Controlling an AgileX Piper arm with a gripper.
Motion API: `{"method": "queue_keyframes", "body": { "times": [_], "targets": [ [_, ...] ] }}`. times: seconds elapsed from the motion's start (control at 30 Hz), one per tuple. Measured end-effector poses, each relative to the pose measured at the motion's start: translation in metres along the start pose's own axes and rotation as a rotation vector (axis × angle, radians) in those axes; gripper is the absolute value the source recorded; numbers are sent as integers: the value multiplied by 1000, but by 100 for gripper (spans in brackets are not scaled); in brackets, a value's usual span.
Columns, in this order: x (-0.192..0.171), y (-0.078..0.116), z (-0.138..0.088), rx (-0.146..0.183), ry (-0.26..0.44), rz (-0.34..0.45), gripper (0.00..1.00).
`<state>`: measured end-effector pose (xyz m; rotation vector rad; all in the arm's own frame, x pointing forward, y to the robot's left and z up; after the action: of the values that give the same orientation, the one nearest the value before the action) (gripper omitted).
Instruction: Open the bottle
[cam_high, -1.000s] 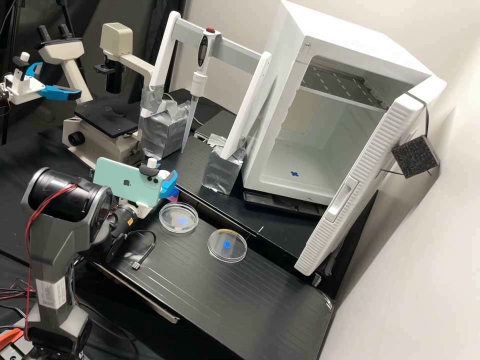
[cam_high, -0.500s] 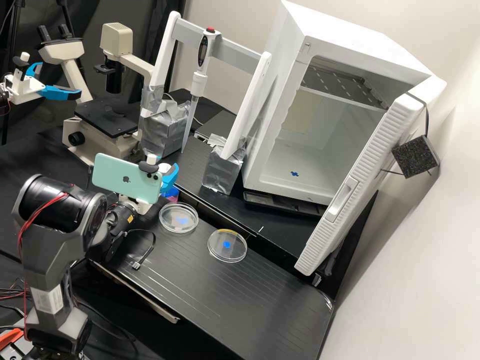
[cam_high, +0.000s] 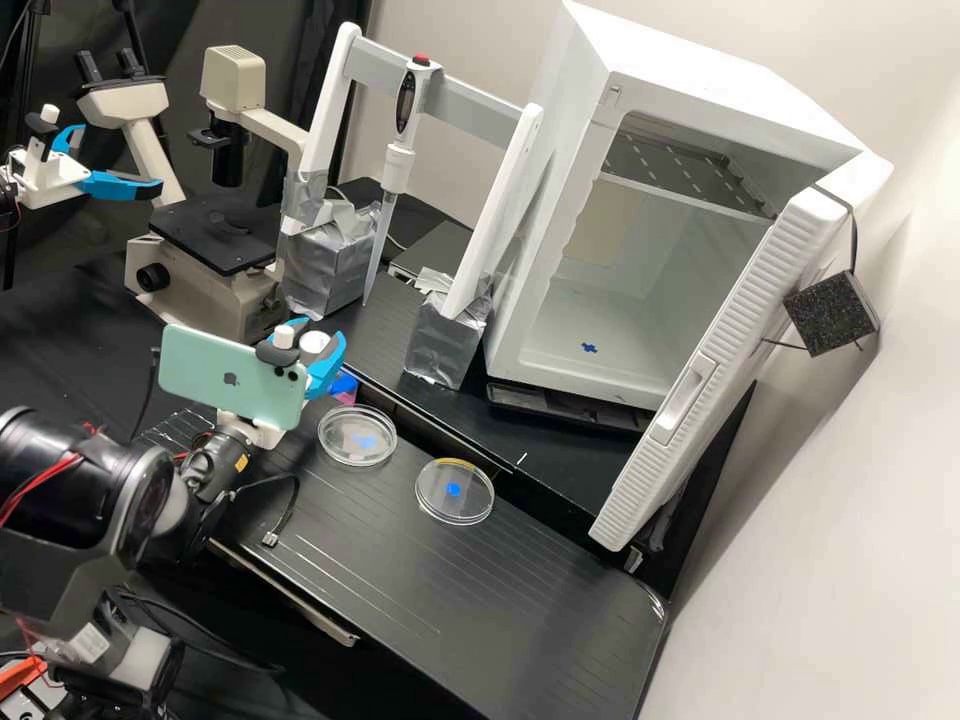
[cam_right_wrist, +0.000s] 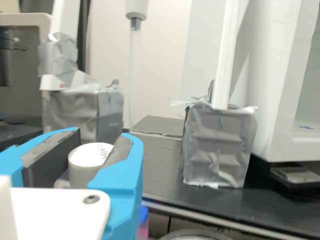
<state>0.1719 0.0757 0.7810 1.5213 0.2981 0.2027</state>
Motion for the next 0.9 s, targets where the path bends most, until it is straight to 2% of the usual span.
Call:
{"method": "queue_keyframes", "body": {
  "times": [0.2,0.4,0.6,0.9],
  "targets": [
    [-13,2,-2,2,21,4,0],
    [-13,-6,-7,13,54,-38,0],
    [-9,-21,-1,5,12,-115,0],
    [-7,-24,10,-9,-52,-132,0]
  ]
}}
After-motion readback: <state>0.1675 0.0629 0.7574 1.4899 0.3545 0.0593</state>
